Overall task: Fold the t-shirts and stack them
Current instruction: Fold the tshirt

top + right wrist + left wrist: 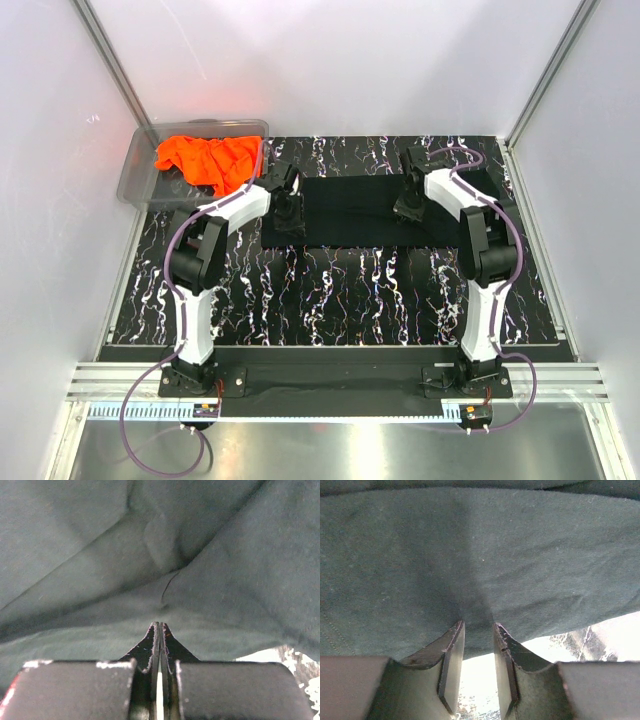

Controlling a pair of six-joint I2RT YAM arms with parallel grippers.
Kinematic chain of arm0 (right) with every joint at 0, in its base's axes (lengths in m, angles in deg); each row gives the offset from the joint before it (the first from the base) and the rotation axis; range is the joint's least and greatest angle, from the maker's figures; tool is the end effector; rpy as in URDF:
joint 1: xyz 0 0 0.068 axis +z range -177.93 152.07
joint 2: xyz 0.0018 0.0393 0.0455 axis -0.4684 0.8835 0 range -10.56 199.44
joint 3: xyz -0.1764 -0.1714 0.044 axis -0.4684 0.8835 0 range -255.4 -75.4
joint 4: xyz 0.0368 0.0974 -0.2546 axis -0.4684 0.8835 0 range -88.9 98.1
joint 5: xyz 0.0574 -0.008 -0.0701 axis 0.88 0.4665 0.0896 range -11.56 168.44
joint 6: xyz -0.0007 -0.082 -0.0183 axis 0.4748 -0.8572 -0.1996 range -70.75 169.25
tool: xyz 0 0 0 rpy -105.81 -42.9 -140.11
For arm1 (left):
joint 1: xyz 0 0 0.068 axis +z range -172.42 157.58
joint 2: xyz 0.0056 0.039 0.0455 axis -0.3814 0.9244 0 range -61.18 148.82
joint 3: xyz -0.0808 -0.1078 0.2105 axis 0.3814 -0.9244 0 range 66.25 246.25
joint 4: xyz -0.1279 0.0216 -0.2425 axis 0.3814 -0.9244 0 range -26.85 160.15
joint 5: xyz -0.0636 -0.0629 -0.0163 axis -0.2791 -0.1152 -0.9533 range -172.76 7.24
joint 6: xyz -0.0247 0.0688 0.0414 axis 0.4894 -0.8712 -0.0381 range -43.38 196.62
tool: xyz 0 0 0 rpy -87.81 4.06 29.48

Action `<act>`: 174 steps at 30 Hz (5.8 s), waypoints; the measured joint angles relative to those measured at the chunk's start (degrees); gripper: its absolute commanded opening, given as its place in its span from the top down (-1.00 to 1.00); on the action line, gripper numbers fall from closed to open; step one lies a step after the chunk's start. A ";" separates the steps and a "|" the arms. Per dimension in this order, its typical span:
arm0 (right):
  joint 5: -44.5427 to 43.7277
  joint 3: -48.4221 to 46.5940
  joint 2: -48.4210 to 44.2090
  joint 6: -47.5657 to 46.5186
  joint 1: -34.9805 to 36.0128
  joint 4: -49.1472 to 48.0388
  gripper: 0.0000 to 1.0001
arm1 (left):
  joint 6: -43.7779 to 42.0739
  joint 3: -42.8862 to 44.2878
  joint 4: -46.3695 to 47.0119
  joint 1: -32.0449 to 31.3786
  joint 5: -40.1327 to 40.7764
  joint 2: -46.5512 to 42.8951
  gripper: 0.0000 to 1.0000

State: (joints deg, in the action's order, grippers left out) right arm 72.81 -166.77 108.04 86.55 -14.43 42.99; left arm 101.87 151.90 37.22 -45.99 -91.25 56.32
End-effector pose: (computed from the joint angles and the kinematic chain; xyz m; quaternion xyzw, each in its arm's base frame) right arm 0.4350 0.0969 0.1214 0.2113 0.9593 0.0340 0.1842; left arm 0.4041 -0.1882 0.1079 0.0019 0.9733 -0.1558 0.1684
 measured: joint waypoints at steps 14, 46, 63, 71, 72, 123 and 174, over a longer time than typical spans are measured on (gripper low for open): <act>-3.96 -7.56 6.82 -0.59 -0.17 -0.26 1.00 | 0.00 -0.31 -1.27 0.00 0.79 0.63 0.41; -3.63 -16.90 5.62 -6.91 -4.26 3.39 -0.50 | -2.08 -1.51 -3.37 -0.48 2.49 -1.86 0.11; 7.98 6.47 -14.58 -7.10 -38.18 4.52 0.31 | -4.02 7.37 -3.91 -0.90 -3.74 -0.66 0.17; 12.85 10.01 -11.80 -4.33 -39.10 2.40 0.03 | -4.31 7.32 -4.72 -1.05 -5.33 5.64 0.17; 12.85 10.27 -11.80 -4.15 -38.64 2.23 -0.02 | -4.31 7.23 -4.59 -1.05 -5.44 5.64 0.17; -11.23 -16.96 13.35 -13.86 -7.34 4.09 -0.99 | 1.66 -14.14 -6.88 -12.70 -7.96 -23.37 -0.65; -2.78 -52.33 27.47 -29.38 7.91 8.57 -0.99 | 21.73 -25.05 5.60 -22.49 -8.79 -35.50 -0.60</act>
State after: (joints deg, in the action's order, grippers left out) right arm 70.04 -219.10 135.52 57.17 -6.52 51.56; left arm 123.60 126.85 42.82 -68.48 -100.04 20.82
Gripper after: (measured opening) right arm 0.994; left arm 0.796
